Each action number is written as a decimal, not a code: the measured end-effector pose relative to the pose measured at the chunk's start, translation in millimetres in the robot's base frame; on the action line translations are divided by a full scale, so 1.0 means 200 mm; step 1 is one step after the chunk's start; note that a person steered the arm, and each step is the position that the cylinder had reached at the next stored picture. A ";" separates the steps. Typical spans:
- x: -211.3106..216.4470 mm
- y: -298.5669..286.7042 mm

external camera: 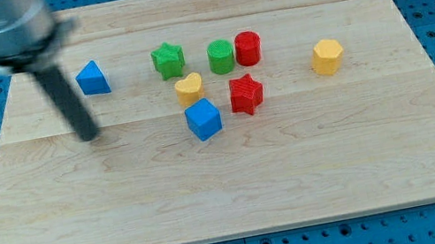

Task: Push the red star to the bottom right

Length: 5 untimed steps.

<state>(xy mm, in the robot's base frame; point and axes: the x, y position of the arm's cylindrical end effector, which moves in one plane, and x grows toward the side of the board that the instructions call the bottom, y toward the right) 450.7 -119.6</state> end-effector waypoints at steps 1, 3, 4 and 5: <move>-0.03 0.54; -0.13 0.72; -0.16 0.98; -0.18 1.18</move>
<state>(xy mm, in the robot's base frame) 415.1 117.4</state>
